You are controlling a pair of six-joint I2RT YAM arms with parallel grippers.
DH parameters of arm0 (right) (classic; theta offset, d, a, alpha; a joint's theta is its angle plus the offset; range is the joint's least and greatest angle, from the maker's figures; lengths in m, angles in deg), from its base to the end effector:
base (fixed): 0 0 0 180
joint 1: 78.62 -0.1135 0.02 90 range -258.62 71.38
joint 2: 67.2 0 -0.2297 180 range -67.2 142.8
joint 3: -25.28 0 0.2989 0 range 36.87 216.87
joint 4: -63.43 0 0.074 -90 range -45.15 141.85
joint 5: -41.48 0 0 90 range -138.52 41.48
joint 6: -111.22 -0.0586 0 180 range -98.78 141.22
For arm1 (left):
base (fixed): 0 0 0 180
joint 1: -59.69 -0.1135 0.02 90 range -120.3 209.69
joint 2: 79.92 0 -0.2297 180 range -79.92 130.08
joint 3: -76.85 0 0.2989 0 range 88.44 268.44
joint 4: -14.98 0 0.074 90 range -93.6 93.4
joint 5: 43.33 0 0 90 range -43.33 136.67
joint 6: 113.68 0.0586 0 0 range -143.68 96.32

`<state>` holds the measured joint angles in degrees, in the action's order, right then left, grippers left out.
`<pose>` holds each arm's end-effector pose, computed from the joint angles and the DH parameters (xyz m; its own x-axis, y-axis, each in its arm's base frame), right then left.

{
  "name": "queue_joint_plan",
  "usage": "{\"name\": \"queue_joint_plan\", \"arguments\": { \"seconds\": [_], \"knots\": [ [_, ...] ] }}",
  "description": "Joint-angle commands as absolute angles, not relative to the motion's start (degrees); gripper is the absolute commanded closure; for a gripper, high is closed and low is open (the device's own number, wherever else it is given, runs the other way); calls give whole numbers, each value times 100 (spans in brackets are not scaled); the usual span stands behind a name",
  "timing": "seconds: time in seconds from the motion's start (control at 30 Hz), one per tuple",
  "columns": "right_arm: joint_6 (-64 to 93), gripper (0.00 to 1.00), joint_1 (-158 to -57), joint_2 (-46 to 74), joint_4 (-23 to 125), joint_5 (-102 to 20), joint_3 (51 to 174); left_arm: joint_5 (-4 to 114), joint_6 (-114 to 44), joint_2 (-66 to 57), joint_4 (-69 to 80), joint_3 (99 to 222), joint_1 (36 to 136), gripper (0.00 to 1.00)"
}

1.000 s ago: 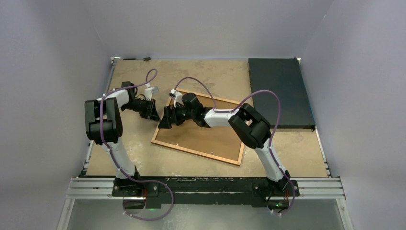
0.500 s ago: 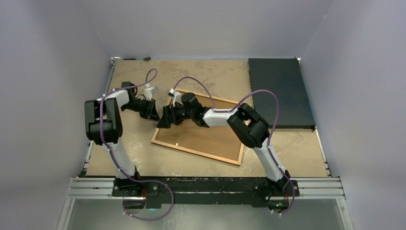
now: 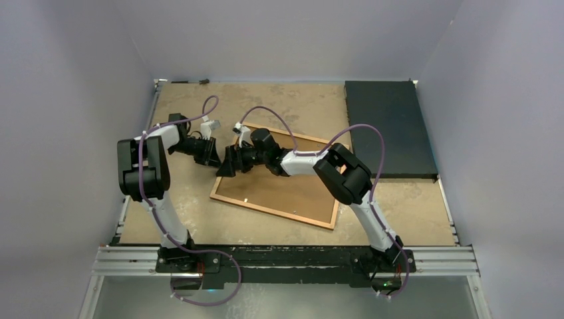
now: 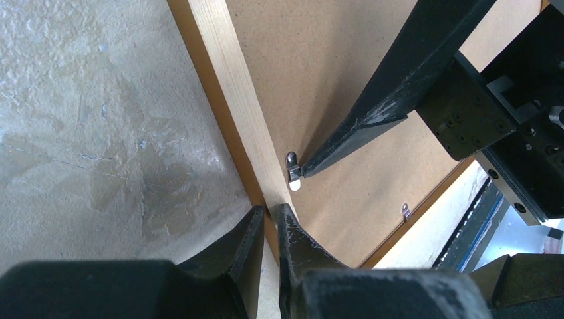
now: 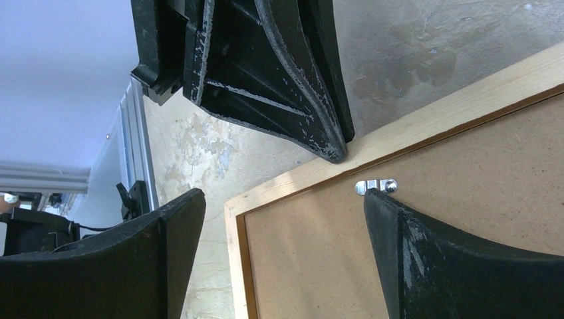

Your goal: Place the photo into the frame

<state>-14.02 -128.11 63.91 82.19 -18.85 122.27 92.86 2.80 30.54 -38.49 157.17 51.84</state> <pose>0.3280 0.4286 0.0858 -0.7006 -0.0482 -0.7119 -0.6935 0.2808 0.6635 0.3738 0.0089 0.0648 -0.8879 0.1892 -0.4194 0.4255 0.6842 -0.5923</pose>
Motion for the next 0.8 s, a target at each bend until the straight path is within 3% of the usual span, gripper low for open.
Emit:
{"name": "queue_joint_plan", "arguments": {
  "seconds": [0.0,0.77],
  "knots": [
    [-1544,9,-12849,6412,8484,-1986,12204,8936,400,3091,-3641,15571,5222,90],
    [-1869,10,-12985,6470,8938,-2684,11973,8946,470,3142,-3733,15580,5222,90]
  ]
}}
